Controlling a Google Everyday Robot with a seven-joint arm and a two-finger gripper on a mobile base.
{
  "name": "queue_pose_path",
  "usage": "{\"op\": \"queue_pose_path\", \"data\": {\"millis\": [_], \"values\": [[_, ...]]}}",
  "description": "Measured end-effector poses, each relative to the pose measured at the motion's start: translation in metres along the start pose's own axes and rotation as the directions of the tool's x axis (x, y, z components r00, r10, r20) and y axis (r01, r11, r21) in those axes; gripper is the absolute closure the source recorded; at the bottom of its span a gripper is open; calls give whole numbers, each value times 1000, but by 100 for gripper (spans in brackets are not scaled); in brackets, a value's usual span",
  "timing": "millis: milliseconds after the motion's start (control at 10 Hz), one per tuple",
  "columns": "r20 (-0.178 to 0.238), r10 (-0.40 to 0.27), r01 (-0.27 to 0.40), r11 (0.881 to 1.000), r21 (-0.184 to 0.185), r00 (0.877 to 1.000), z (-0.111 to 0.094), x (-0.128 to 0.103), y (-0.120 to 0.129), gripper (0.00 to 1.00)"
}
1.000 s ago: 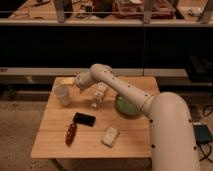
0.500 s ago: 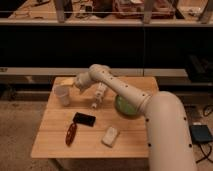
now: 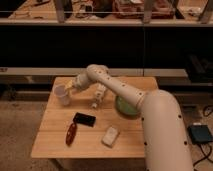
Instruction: Place the ceramic cup in the ceramic bowl
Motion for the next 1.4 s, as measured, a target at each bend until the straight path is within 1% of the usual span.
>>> {"op": "queue_pose_path", "data": {"millis": [200, 300, 400, 700, 800, 900, 1000, 1100, 1200, 1300, 1400], "values": [[0, 3, -3, 1000, -25, 1000, -4, 1, 0, 92], [-2, 7, -7, 1000, -28, 1000, -7, 2, -1, 98], [-9, 14, -15, 1000, -27, 1000, -14, 3, -3, 100], [-54, 29, -29, 1000, 0, 998, -42, 9, -13, 100], [-79, 25, -24, 1000, 13, 997, -57, 10, -18, 100], [-109, 22, -19, 999, 26, 994, -80, 9, -22, 100], [-125, 25, -22, 999, 30, 992, -95, 7, -20, 100], [-150, 36, -31, 999, 36, 988, -116, 3, -16, 100], [-185, 59, -51, 998, 44, 981, -145, -1, -8, 100], [-215, 80, -71, 996, 49, 973, -167, -3, 0, 100], [-254, 108, -100, 994, 47, 961, -194, -5, 15, 100]]}}
